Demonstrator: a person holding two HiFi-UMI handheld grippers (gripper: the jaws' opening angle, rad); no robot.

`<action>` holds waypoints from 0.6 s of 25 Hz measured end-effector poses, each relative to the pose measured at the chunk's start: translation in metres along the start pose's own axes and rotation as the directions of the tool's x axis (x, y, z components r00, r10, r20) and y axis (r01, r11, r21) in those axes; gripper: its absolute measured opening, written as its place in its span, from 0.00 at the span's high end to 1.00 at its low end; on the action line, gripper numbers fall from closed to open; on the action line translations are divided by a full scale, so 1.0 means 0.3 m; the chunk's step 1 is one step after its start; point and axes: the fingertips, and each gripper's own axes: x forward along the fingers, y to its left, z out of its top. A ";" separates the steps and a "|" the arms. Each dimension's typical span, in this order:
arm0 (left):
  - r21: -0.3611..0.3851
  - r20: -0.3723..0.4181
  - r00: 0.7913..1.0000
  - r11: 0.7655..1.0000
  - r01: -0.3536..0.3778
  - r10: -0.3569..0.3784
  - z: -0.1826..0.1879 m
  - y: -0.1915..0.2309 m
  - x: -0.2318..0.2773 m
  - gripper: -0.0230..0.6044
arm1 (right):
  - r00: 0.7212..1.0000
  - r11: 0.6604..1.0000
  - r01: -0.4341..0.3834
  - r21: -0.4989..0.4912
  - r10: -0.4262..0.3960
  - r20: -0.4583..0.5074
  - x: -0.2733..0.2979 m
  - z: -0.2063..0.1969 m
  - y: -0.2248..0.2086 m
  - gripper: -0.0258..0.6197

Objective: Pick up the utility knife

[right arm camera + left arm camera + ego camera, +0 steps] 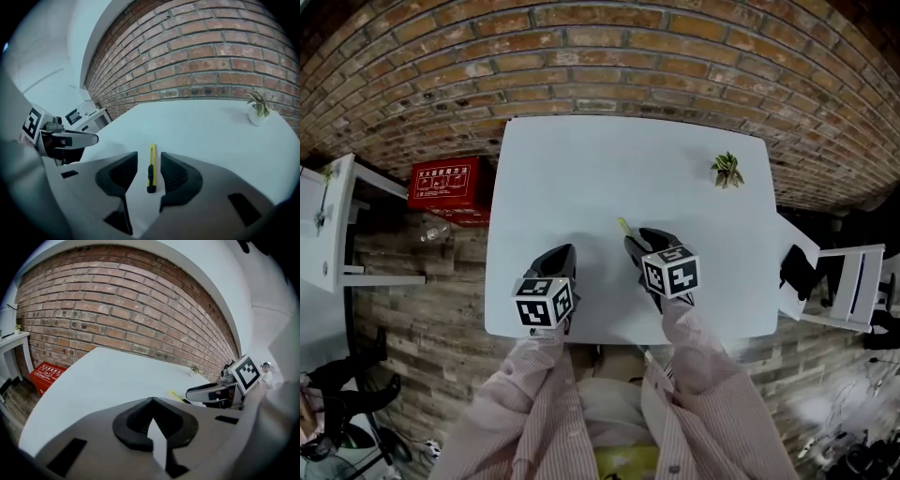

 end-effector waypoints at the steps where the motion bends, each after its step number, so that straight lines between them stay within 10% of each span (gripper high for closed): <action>1: -0.001 -0.005 1.000 1.000 0.002 -0.002 -0.001 0.002 0.006 0.98 | 1.000 1.000 0.004 -0.002 -0.004 -0.013 0.010 -0.001 -0.003 0.72; 15: -0.020 -0.037 0.999 1.000 0.012 -0.013 -0.025 0.010 0.026 0.98 | 0.989 0.995 0.030 -0.094 -0.043 -0.138 0.068 -0.051 0.005 0.74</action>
